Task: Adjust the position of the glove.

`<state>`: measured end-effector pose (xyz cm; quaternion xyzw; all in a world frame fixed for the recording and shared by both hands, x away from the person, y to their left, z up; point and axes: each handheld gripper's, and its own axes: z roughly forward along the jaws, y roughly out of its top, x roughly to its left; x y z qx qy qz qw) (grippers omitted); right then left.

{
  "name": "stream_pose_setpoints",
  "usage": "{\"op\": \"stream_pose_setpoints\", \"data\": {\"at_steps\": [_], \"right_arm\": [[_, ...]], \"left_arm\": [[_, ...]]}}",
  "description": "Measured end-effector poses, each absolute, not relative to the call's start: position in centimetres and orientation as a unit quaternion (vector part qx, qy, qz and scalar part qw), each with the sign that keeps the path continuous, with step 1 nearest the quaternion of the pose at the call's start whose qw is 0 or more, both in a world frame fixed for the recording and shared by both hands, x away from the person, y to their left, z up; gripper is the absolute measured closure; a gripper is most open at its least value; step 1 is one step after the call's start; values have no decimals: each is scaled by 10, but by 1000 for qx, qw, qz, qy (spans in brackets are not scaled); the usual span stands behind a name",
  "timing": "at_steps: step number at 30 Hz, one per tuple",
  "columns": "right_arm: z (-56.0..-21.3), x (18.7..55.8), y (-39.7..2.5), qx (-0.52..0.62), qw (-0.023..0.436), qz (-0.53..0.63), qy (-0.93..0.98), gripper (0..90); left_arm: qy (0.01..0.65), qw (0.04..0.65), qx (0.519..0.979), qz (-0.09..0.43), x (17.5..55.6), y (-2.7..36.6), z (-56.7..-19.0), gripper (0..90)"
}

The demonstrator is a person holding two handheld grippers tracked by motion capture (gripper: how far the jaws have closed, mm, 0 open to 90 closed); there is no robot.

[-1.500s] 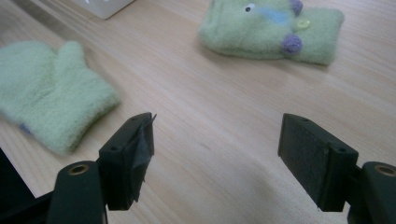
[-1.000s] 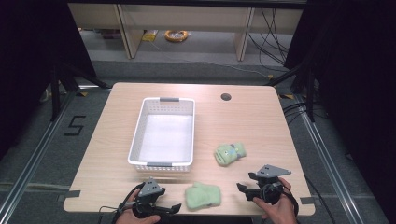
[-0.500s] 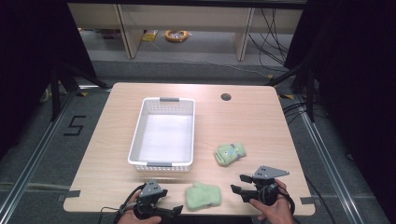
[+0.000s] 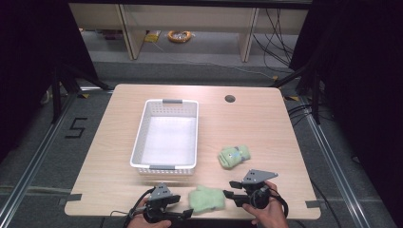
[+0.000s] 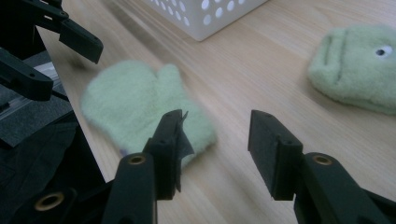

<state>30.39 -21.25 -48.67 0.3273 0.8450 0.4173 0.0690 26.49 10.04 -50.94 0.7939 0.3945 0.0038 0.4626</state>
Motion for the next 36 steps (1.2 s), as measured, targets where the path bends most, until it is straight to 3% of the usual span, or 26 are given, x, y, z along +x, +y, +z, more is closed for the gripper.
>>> {"op": "stream_pose_setpoints", "data": {"at_steps": [17,23,31,36], "right_arm": [[-497,313,-185,305,55,372,875,612],[-504,315,-182,328,37,371,868,649],[-504,313,-185,315,30,383,868,832],[-498,311,-187,316,37,394,862,839]], "left_arm": [[387,430,816,5,274,75,-514,400],[386,423,820,2,273,71,-514,522],[363,425,829,16,271,67,-510,735],[358,437,825,10,271,66,-506,766]]}}
